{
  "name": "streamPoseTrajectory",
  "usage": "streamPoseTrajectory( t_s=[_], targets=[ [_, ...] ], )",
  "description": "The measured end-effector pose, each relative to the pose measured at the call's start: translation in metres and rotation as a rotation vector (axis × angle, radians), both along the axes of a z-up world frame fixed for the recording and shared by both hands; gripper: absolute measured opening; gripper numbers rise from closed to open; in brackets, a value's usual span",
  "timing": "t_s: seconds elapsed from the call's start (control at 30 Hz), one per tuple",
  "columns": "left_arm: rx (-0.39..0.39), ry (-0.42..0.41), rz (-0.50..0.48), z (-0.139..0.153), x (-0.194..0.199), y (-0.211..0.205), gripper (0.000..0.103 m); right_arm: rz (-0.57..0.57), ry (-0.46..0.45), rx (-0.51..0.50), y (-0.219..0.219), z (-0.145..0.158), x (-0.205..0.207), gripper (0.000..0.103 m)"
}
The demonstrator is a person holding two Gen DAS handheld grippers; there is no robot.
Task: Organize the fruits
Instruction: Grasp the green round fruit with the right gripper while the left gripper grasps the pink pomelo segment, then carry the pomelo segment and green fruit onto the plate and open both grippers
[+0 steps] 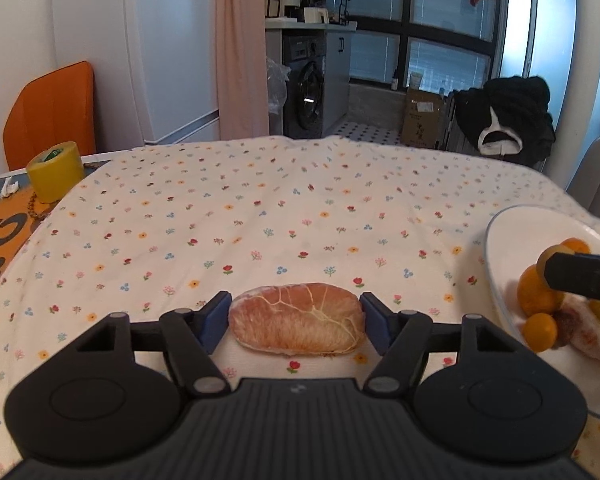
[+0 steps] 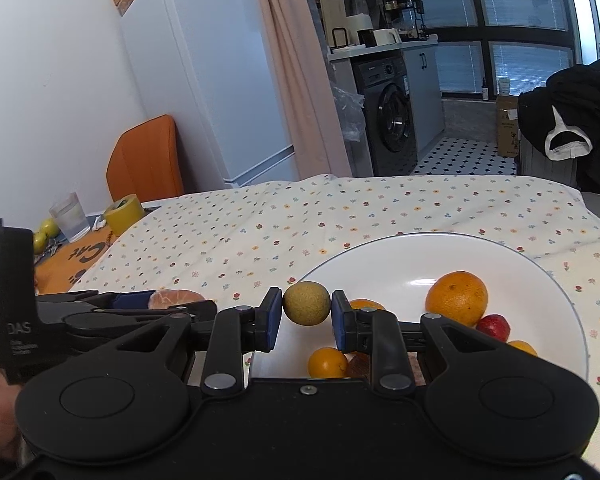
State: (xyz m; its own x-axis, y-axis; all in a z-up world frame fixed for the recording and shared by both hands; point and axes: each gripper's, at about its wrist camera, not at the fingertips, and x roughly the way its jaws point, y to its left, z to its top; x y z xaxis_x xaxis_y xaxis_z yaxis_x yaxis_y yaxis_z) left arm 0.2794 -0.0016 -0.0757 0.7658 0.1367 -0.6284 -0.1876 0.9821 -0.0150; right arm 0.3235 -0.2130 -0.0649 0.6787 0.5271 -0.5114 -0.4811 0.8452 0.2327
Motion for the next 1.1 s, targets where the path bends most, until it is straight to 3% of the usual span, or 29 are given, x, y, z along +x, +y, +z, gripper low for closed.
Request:
streamPoseTrajectory(
  t_s=[0.63,1.1],
  targets=[
    [-0.043,-0.112,-0.109,0.050,-0.029,-0.041,0.068,-0.106,-0.042,0.006,-0.052,0.016,-0.025,0.025],
    [-0.074,-0.128,-0.206,0.055,-0.032,-0.085,0.068,-0.185,-0.056,0.009,-0.095,0.021,-0.039,0.025]
  ],
)
